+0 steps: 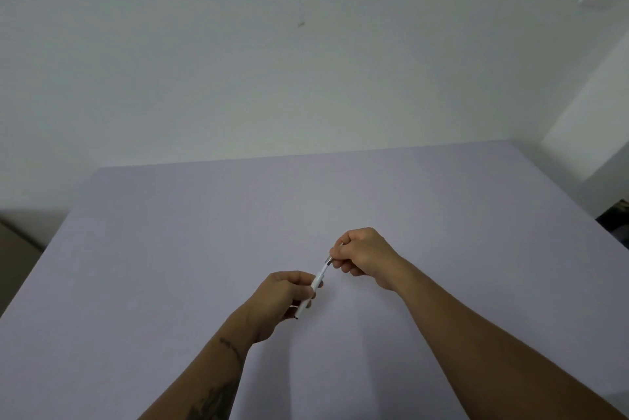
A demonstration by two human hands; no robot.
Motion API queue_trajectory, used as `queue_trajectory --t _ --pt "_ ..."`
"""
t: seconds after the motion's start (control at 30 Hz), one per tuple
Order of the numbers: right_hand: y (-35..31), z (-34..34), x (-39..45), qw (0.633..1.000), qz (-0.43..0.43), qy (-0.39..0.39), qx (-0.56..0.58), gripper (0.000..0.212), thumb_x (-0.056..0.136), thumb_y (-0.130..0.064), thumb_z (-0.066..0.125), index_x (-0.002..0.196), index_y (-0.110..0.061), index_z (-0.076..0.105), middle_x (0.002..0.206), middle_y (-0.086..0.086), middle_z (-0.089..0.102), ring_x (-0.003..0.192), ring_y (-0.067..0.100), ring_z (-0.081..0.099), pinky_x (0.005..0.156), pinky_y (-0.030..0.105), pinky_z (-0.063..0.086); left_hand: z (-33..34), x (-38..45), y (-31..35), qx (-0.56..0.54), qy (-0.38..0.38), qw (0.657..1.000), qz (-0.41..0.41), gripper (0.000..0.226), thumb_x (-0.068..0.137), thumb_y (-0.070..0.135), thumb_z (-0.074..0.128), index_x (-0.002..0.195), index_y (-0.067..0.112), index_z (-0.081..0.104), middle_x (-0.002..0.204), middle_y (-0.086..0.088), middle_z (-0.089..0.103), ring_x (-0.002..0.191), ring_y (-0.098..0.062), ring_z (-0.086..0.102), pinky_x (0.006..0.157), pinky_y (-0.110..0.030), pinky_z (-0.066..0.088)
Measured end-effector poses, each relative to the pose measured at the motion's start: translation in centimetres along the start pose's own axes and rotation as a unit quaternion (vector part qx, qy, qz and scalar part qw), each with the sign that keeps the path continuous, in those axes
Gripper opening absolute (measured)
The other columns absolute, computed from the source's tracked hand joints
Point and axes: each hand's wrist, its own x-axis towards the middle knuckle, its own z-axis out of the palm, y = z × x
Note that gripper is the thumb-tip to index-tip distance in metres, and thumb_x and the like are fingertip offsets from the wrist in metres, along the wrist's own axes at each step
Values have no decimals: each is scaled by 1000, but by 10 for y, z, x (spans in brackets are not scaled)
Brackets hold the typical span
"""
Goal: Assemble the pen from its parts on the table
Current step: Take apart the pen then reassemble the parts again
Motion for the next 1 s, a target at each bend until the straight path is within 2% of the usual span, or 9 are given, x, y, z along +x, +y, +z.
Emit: queue_trajectory --t 0.33,0.43,0.53,0.67,0.83,1.0 --pt "0 -12 -3 998 -13 -37 -55 14 86 2 66 90 -7 75 87 12 77 74 17 69 69 26 56 1 2 0 65 49 996 30 27 85 1 55 95 10 78 82 -9 63 76 -19 52 62 -26 43" --pt "0 -13 -4 996 -12 -34 -76 10 88 -7 66 90 -5 76 82 9 76 70 15 66 66 25 55 1 3 -1 81 60 994 44 26 86 1 55 96 11 78 81 -8 62 77 -20 51 63 -25 42" --pt "3 -12 -6 992 -22 -25 -120 17 90 -19 67 88 -5 76 77 5 75 64 12 63 62 23 51 1 2 -3 98 64 992 57 26 86 2 56 94 13 78 78 -6 61 75 -18 49 64 -25 40" --pt "6 -9 -7 983 -71 -22 -167 11 83 -7 67 80 -13 76 74 4 72 65 14 61 65 29 51 2 1 -6 127 76 986 75 25 88 2 55 97 12 77 77 -4 59 70 -16 46 63 -23 39" --pt "5 -12 -6 983 -108 13 -145 18 82 -2 69 81 -19 76 76 6 68 65 16 58 62 31 50 1 2 -2 126 88 985 80 25 90 2 55 98 12 76 79 -5 59 72 -16 46 63 -23 41" --pt "8 -9 -7 984 -100 -22 -145 11 83 -9 71 83 -18 76 73 5 68 64 15 59 65 30 53 8 1 1 119 75 986 84 24 89 4 56 98 13 76 77 -4 60 72 -16 48 63 -24 41"
